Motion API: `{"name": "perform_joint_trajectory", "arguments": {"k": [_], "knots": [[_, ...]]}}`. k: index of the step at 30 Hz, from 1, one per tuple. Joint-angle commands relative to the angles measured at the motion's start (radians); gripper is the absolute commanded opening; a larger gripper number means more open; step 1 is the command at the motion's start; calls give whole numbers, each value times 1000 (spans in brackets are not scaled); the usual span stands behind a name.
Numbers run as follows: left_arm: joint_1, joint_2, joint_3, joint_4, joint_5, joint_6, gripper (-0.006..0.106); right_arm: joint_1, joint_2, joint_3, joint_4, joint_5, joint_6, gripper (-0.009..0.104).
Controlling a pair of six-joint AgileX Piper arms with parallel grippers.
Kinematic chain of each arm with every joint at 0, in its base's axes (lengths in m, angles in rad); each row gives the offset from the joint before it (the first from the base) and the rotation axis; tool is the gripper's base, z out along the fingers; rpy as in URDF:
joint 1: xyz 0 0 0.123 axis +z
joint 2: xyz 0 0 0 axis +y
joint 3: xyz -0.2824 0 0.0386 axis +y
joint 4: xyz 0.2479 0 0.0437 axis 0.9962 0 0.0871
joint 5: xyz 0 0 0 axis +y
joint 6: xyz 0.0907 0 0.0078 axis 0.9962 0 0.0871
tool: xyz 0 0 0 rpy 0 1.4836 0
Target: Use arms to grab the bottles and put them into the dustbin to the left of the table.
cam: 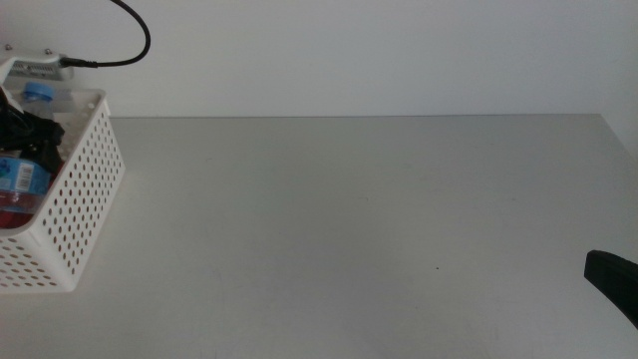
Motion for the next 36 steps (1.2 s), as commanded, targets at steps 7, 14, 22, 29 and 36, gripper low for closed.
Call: {"name": "perform_joint_trajectory", "arguments": {"k": [7,14,22,29,36], "knots": [[-4,-15,-44,-10,-38,-9,24,-5,6,-26,-5,-70,-12,67],[-5,-26,-44,-18,3,-12,94,-5,6,-26,-5,-70,-12,67],[-5,-101,-44,-13,28,-38,94,-5,6,-26,-5,-70,-12,67],[-16,-188,-44,-57,148,-88,94,-5,6,-26,-5,-70,-12,67],[-95,-296,-44,-99,132,-116,92,-5,6,-26,-5,-70,-12,67]]}}
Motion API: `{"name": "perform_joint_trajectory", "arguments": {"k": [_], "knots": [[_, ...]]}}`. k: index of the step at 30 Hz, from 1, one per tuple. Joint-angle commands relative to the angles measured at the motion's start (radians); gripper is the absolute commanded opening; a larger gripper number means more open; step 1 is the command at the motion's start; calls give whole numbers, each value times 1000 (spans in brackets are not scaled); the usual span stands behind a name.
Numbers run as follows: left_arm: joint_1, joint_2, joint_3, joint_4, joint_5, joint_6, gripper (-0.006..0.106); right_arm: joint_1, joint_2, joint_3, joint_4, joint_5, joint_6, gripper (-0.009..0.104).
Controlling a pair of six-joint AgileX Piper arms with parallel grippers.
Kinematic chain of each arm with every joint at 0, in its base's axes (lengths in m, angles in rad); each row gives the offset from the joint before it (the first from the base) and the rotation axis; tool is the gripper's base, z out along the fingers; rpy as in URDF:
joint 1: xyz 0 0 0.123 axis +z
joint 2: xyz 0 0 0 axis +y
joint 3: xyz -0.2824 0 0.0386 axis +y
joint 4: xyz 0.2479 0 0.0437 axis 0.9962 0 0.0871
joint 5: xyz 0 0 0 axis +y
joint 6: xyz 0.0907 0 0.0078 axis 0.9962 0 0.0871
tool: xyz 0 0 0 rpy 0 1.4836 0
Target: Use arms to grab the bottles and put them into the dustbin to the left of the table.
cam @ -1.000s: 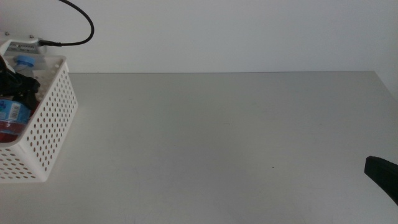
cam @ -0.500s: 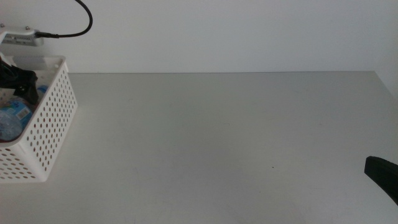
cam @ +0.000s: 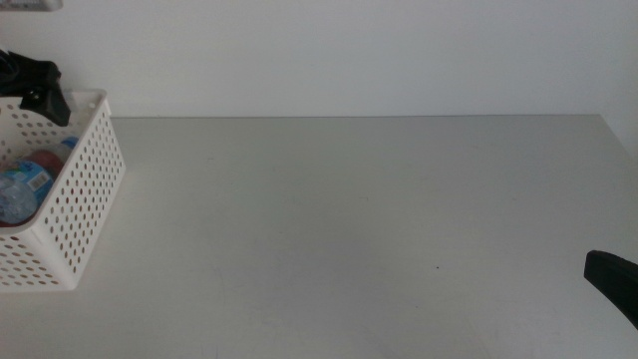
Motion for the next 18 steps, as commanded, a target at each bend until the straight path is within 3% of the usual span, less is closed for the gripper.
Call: {"name": "perform_joint_trajectory", "arguments": {"k": [1,18], "knots": [[-46,-91,-29,-26,-36,-15,92,-5,6,-26,-5,-70,-12,67],[-311,-533,359,-25,-351,-16,92,-5,6,-26,-5,-70,-12,67]]}}
